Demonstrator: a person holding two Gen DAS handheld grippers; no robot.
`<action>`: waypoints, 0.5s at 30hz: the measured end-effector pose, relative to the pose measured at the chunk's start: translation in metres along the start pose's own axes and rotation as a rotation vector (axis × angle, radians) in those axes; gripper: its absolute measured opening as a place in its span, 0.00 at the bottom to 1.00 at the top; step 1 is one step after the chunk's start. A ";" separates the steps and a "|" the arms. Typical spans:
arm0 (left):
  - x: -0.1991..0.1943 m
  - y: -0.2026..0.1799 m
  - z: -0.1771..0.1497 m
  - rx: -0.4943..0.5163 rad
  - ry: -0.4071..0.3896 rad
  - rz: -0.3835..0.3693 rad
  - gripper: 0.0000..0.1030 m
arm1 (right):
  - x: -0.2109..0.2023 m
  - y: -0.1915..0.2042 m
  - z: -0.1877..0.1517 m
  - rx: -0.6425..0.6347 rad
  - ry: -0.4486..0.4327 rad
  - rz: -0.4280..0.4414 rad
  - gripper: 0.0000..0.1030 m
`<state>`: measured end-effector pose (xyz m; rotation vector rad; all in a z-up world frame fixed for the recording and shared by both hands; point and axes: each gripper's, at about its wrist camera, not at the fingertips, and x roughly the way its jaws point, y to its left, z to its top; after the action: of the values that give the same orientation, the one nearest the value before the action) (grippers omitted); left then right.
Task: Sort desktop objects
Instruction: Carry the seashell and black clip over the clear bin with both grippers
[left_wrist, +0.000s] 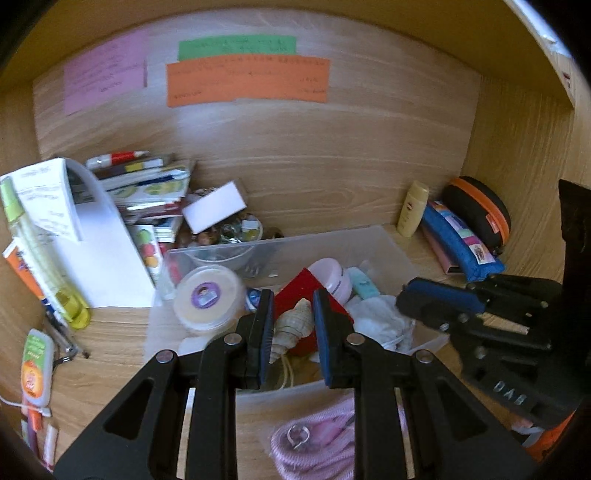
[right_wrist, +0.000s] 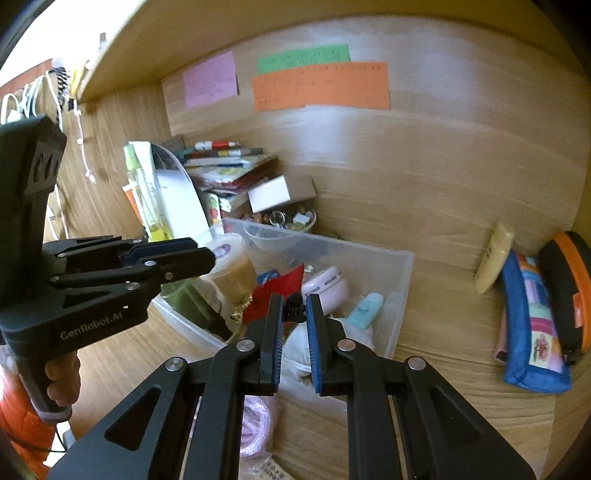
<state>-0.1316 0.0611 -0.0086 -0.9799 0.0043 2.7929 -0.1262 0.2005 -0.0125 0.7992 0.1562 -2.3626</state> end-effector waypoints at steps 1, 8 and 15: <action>0.005 -0.001 0.000 0.000 0.008 -0.006 0.20 | 0.004 -0.001 -0.001 0.003 0.008 -0.003 0.11; 0.031 -0.005 -0.004 0.006 0.055 -0.034 0.20 | 0.024 -0.012 -0.008 0.024 0.039 -0.068 0.11; 0.036 -0.002 -0.004 -0.002 0.062 -0.021 0.20 | 0.029 -0.011 -0.010 0.007 0.048 -0.102 0.11</action>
<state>-0.1558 0.0693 -0.0338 -1.0608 -0.0004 2.7424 -0.1455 0.1973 -0.0384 0.8705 0.2143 -2.4418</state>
